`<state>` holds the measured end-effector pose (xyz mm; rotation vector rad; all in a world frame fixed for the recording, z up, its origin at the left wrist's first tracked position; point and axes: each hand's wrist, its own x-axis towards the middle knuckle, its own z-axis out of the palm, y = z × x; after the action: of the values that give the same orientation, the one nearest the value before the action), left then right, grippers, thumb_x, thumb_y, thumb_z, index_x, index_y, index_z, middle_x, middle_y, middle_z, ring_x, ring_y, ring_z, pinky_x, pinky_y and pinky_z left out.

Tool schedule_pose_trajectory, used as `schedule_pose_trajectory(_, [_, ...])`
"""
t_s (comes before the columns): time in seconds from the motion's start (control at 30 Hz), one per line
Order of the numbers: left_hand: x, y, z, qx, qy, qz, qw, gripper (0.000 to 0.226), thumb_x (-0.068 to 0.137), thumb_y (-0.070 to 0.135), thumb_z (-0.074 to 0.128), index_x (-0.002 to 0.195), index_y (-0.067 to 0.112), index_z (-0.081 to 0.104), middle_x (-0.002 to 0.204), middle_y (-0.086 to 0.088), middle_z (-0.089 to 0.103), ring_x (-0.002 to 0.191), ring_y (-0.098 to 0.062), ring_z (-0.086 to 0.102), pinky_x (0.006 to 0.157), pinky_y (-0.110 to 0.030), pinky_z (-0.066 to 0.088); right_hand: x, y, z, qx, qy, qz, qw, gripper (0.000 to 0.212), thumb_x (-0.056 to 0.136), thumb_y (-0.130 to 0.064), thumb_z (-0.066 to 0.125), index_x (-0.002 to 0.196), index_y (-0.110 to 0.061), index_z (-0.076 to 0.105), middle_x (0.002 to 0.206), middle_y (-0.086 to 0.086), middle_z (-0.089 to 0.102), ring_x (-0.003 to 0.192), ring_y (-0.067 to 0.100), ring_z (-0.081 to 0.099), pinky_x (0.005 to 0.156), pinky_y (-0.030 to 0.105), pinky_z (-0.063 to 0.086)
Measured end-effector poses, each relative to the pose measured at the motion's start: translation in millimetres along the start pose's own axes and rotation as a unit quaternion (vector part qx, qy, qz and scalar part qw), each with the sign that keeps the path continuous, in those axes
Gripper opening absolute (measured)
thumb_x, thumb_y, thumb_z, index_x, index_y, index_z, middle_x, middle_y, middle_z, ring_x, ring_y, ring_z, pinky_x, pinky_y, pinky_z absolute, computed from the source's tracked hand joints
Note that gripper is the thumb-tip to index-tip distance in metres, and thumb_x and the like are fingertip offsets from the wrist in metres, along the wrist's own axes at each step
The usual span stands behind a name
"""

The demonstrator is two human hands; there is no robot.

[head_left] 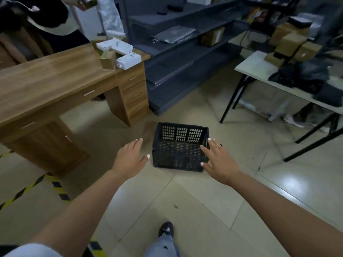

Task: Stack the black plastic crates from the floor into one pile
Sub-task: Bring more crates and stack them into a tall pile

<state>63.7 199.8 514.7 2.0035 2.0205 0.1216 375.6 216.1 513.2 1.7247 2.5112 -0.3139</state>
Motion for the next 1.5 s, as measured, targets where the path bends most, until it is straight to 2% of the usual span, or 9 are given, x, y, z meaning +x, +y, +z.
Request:
schedule_pose_trajectory(0.13, [79.8, -0.5, -1.6, 0.025, -0.035, 0.023, 0.999, 0.073, 0.094, 0.052, 0.043, 0.152, 0.015, 0.018, 0.156, -0.007, 0.027, 0.142, -0.026, 0.026, 0.114, -0.04, 0.023, 46.8, 31.2, -6.6, -0.009, -0.017, 0.02, 1.0, 0.064, 0.099, -0.045, 0.035, 0.153, -0.021, 0.011, 0.161, 0.01, -0.004, 0.148, 0.024, -0.007, 0.12, 0.039, 0.002])
schedule_pose_trajectory(0.37, [198.9, 4.9, 3.6, 0.065, -0.075, 0.013, 0.995, 0.072, 0.094, 0.053, 0.039, 0.152, 0.016, 0.016, 0.156, -0.006, 0.027, 0.142, -0.026, 0.026, 0.115, -0.042, 0.022, 128.6, 91.6, -14.4, -0.016, -0.032, 0.035, 0.999, 0.064, 0.098, -0.04, 0.039, 0.153, -0.022, 0.01, 0.161, 0.011, -0.005, 0.148, 0.025, -0.009, 0.118, 0.037, -0.003])
schedule_pose_trajectory(0.47, [253.8, 4.8, 15.9, 0.066, -0.095, -0.007, 0.993, 0.072, 0.094, 0.053, 0.04, 0.151, 0.017, 0.017, 0.156, -0.007, 0.027, 0.142, -0.027, 0.027, 0.115, -0.043, 0.023, 172.8, 122.0, -8.7, -0.022, -0.05, 0.031, 0.998, 0.064, 0.098, -0.037, 0.04, 0.153, -0.02, 0.011, 0.161, 0.013, -0.004, 0.148, 0.026, -0.009, 0.115, 0.037, -0.007])
schedule_pose_trajectory(0.67, [355.2, 6.9, 48.3, 0.08, -0.13, -0.062, 0.986, 0.072, 0.093, 0.052, 0.041, 0.151, 0.016, 0.018, 0.155, -0.008, 0.029, 0.14, -0.03, 0.03, 0.113, -0.045, 0.027, 281.7, 183.3, 14.2, -0.044, -0.118, 0.01, 0.992, 0.064, 0.098, -0.036, 0.036, 0.153, -0.02, 0.007, 0.16, 0.013, -0.006, 0.148, 0.027, -0.009, 0.117, 0.039, -0.004])
schedule_pose_trajectory(0.8, [408.9, 8.4, 58.0, 0.083, -0.151, -0.099, 0.98, 0.071, 0.093, 0.049, 0.044, 0.149, 0.014, 0.019, 0.153, -0.009, 0.031, 0.137, -0.031, 0.033, 0.109, -0.044, 0.029, 342.6, 214.7, 20.8, -0.036, -0.153, 0.035, 0.987, 0.065, 0.098, -0.035, 0.038, 0.153, -0.021, 0.007, 0.161, 0.012, -0.005, 0.148, 0.027, -0.008, 0.118, 0.039, -0.001])
schedule_pose_trajectory(0.97, [463.0, 0.8, 67.8, 0.066, -0.171, -0.1, 0.978, 0.069, 0.094, 0.046, 0.043, 0.15, 0.015, 0.019, 0.154, -0.008, 0.031, 0.137, -0.031, 0.033, 0.109, -0.044, 0.03, 397.0, 242.3, 35.0, 0.011, -0.161, 0.08, 0.984, 0.065, 0.098, -0.038, 0.038, 0.153, -0.021, 0.007, 0.161, 0.012, -0.003, 0.148, 0.027, -0.007, 0.118, 0.039, 0.0])
schedule_pose_trajectory(1.17, [516.6, -19.6, 114.6, 0.035, -0.178, -0.06, 0.982, 0.063, 0.096, 0.038, 0.045, 0.151, 0.017, 0.022, 0.155, -0.007, 0.031, 0.139, -0.029, 0.032, 0.111, -0.042, 0.031, 435.0, 250.7, 98.6, 0.012, -0.19, 0.033, 0.981, 0.066, 0.097, -0.041, 0.038, 0.153, -0.02, 0.009, 0.161, 0.011, -0.001, 0.148, 0.026, -0.006, 0.118, 0.038, -0.003])
schedule_pose_trajectory(1.37, [554.8, -53.6, 215.0, 0.049, -0.222, -0.09, 0.97, 0.067, 0.095, 0.038, 0.046, 0.151, 0.013, 0.019, 0.155, -0.009, 0.028, 0.139, -0.031, 0.029, 0.109, -0.045, 0.033, 466.2, 262.3, 205.1, 0.041, -0.189, 0.114, 0.974, 0.064, 0.098, -0.037, 0.036, 0.153, -0.02, 0.007, 0.161, 0.01, 0.001, 0.148, 0.026, -0.006, 0.119, 0.038, -0.001])
schedule_pose_trajectory(1.5, [570.3, -76.8, 298.3, 0.038, -0.231, -0.091, 0.968, 0.064, 0.093, 0.033, 0.048, 0.149, 0.013, 0.024, 0.151, -0.011, 0.033, 0.133, -0.034, 0.036, 0.104, -0.047, 0.039, 479.8, 280.7, 282.6, 0.039, -0.194, 0.156, 0.968, 0.064, 0.098, -0.036, 0.037, 0.152, -0.019, 0.008, 0.161, 0.011, 0.001, 0.148, 0.027, -0.005, 0.119, 0.039, 0.001])
